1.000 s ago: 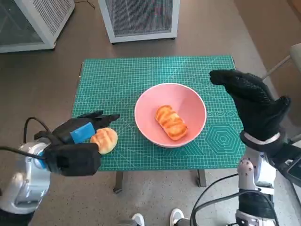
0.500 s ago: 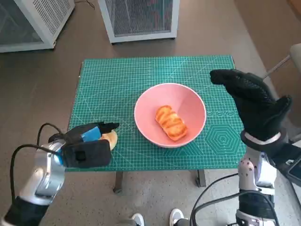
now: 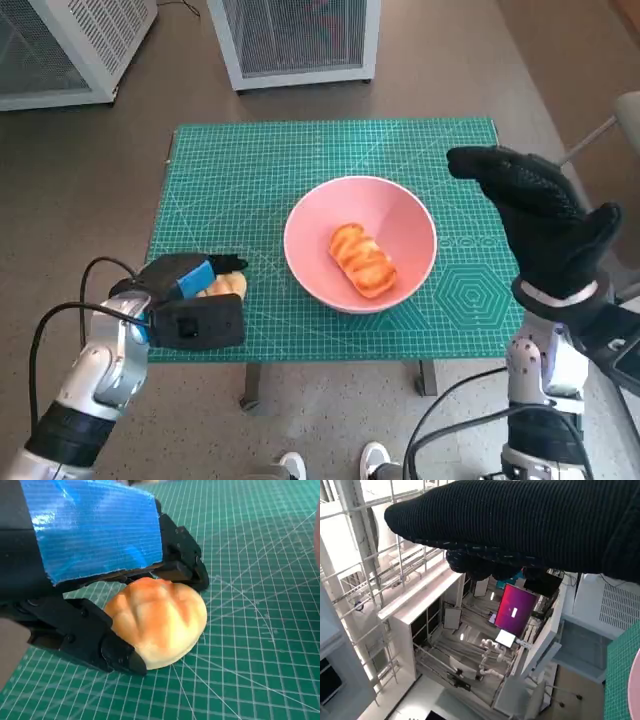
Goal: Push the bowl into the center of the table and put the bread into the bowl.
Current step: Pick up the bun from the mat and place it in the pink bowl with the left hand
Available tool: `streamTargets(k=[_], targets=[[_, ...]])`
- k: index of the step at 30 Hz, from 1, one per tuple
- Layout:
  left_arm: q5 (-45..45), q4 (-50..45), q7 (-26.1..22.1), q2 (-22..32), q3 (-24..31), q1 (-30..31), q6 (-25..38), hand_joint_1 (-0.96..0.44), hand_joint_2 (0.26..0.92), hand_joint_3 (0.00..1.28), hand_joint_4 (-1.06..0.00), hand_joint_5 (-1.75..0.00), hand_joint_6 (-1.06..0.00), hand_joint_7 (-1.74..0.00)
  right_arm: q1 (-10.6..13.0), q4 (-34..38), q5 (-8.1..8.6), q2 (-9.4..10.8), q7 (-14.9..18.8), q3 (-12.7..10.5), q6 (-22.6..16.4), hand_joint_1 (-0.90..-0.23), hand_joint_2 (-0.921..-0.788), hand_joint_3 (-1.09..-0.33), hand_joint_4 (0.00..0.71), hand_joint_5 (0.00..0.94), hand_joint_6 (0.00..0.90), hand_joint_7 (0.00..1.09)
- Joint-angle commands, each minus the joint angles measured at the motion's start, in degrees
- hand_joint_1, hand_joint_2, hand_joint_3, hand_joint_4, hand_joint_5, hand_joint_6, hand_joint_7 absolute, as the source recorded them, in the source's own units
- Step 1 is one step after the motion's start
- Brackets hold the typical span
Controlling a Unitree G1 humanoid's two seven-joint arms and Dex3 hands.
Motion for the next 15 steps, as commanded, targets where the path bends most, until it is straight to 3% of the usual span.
streamTargets(k=[1, 8, 15], targets=[[-0.74, 0.56, 0.59, 1.10, 0.74, 1.29, -3.13, 0.01, 0.917, 0.10, -0.67, -1.19, -0.58, -1.16, 0.83, 0.24, 0.02, -0.30, 0.17, -0.09, 0.39, -0.459, -0.921, -0.498, 0.381, 0.000, 0.030, 0.63], [-2.55, -3.76, -0.51, 2.17, 3.58, 2.22, -4.45, 0.00, 0.912, 0.09, -0.68, -1.20, -0.63, -1.14, 0.76, 0.52, 0.14, -0.31, 0.33, -0.14, 0.38, -0.459, -0.921, -0.497, 0.381, 0.000, 0.030, 0.63], [-5.28, -13.97, -3.84, 2.76, 8.66, 2.54, -2.11, 0.00, 0.910, 0.08, -0.70, -1.13, -0.62, -1.20, 0.59, 0.86, 0.41, -0.39, 0.71, -0.20, 0.45, -0.459, -0.921, -0.497, 0.381, 0.000, 0.031, 0.62]])
